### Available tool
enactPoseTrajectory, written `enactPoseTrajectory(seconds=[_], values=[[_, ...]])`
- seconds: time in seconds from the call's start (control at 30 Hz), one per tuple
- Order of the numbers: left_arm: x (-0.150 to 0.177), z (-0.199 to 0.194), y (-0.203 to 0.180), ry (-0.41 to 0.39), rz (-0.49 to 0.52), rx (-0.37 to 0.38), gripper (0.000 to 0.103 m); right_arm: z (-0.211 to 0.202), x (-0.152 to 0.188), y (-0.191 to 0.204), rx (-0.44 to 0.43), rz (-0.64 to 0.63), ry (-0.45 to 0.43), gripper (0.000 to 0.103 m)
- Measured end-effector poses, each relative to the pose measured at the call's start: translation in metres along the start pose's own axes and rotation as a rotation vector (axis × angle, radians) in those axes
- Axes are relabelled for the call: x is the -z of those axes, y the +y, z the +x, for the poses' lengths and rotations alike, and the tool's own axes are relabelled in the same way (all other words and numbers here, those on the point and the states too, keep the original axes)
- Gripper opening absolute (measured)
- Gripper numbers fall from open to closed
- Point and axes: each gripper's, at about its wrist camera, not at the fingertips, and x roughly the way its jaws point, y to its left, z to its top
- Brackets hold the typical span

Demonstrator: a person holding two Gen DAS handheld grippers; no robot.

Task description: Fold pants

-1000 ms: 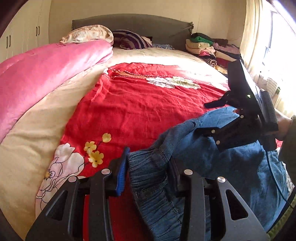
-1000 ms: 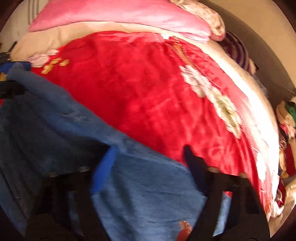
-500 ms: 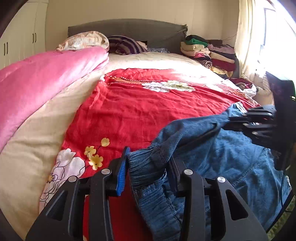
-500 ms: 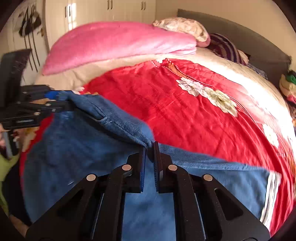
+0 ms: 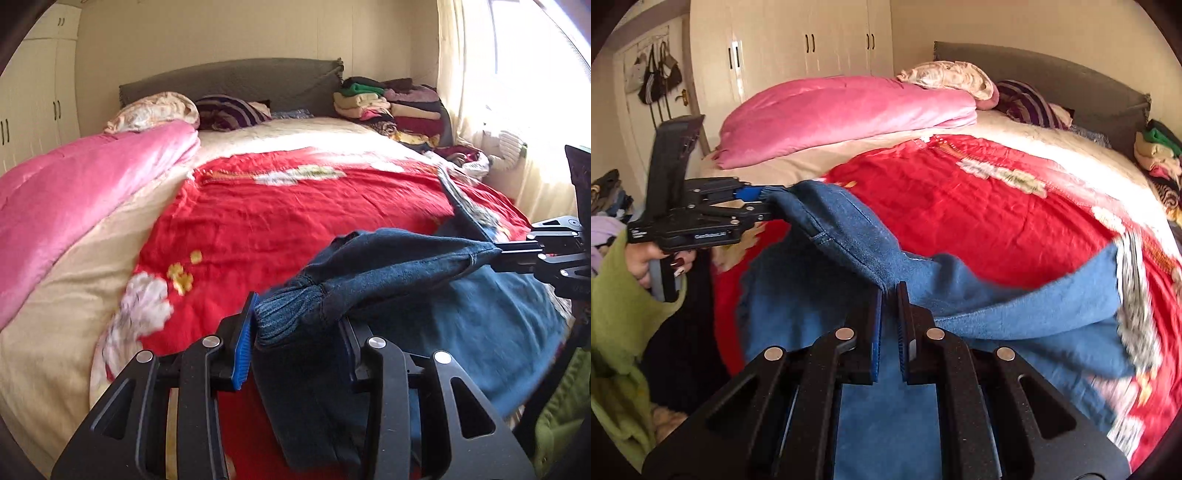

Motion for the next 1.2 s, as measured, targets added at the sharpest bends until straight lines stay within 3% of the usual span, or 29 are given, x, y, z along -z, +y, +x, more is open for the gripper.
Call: enactPoseTrajectory(seconds=[0.23, 0.5, 0.63, 0.7, 0.83, 1.07, 1.2], values=[[0.03, -0.02, -0.011, 0.064, 0.042, -0.012, 0.037, -0.022, 0.038, 0.036, -0.023, -0.025, 0.013, 0.003], [0.065, -0.026, -0.016, 0.153, 0.047, -0.022, 0.039, -0.025, 0.061, 0.059, -0.052, -0.056, 0.059, 0.003], [0.068, -0.02, -0.011, 0.185, 0.023, -0.03, 0.042, -0.012, 0.071, 0.069, -0.043, -0.077, 0.111, 0.003], [0.067, -0.02, -0.011, 0.188, 0.029, -0.032, 0.043, -0.008, 0.075, 0.071, -0.049, -0.072, 0.127, 0.003], [0.07, -0.025, -0.008, 0.21, 0.028, -0.037, 0.053, -0.007, 0.08, 0.073, -0.067, -0.067, 0.136, 0.003], [0.078, -0.043, 0.017, 0.222, -0.053, -0.077, 0.053, 0.004, 0.085, 0.07, -0.078, -0.04, 0.169, 0.004], [0.061, -0.059, 0.015, 0.162, -0.079, -0.045, 0.051, 0.006, 0.086, 0.075, -0.095, -0.046, 0.17, 0.005]])
